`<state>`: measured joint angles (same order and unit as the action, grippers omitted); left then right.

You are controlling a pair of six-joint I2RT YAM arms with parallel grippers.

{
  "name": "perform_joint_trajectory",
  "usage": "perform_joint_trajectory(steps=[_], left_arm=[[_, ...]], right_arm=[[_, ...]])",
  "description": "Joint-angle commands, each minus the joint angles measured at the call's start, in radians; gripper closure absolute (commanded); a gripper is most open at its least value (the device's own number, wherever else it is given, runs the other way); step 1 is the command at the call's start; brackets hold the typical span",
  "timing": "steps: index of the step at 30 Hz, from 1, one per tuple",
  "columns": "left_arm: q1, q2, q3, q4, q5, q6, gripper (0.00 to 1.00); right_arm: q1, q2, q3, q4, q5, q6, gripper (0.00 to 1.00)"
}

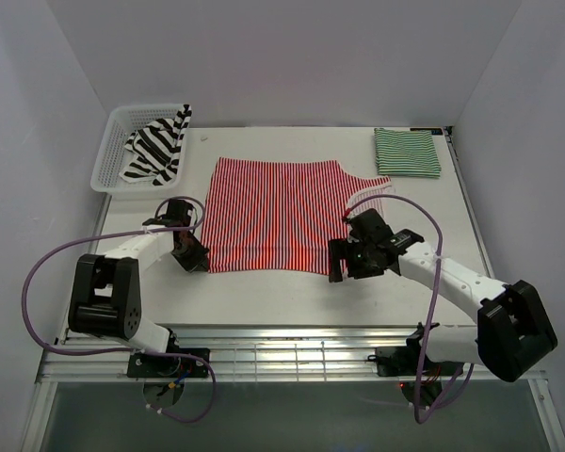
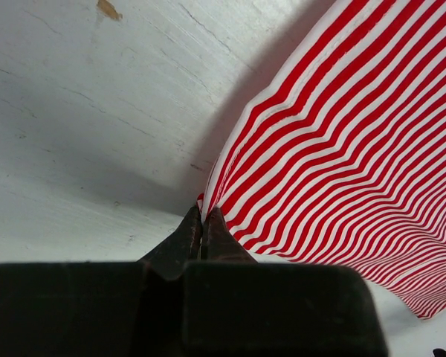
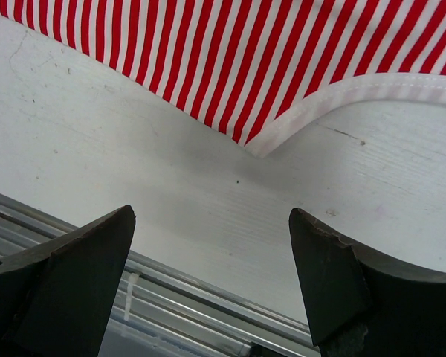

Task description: Fold and stack the tank tops

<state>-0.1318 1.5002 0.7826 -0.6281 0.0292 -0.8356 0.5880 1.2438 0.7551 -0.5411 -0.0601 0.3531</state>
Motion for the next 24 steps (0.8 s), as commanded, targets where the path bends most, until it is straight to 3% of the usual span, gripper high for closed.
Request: perform_joint_trajectory(steps=[1, 8, 9, 14, 19, 24], left_arm=[[0.004, -0.017, -0.026, 0.016, 0.001, 0.007, 1.00], [0.004, -0.046, -0.031, -0.001, 0.017, 0.007, 1.00], [0.004, -0.052, -0.037, -0.001, 0.015, 0.007, 1.00], [0.006, -0.057, -0.039, -0.005, 0.021, 0.003, 1.00], [0.004, -0.055, -0.034, -0.005, 0.018, 0.004, 1.00], [0.006, -0.055, -0.036, -0.005, 0.023, 0.003, 1.00]], right_arm=[[0.032, 0.028, -0.010, 0.073, 0.045, 0.078, 0.10], [0.033, 0.094, -0.008, 0.112, 0.174, 0.158, 0.05], [0.033, 0.106, -0.011, 0.118, 0.180, 0.159, 0.00], [0.033, 0.149, -0.037, 0.162, 0.184, 0.173, 0.17], [0.033, 0.186, -0.048, 0.181, 0.210, 0.193, 0.46], [0.033, 0.204, -0.066, 0.207, 0.204, 0.196, 0.55]])
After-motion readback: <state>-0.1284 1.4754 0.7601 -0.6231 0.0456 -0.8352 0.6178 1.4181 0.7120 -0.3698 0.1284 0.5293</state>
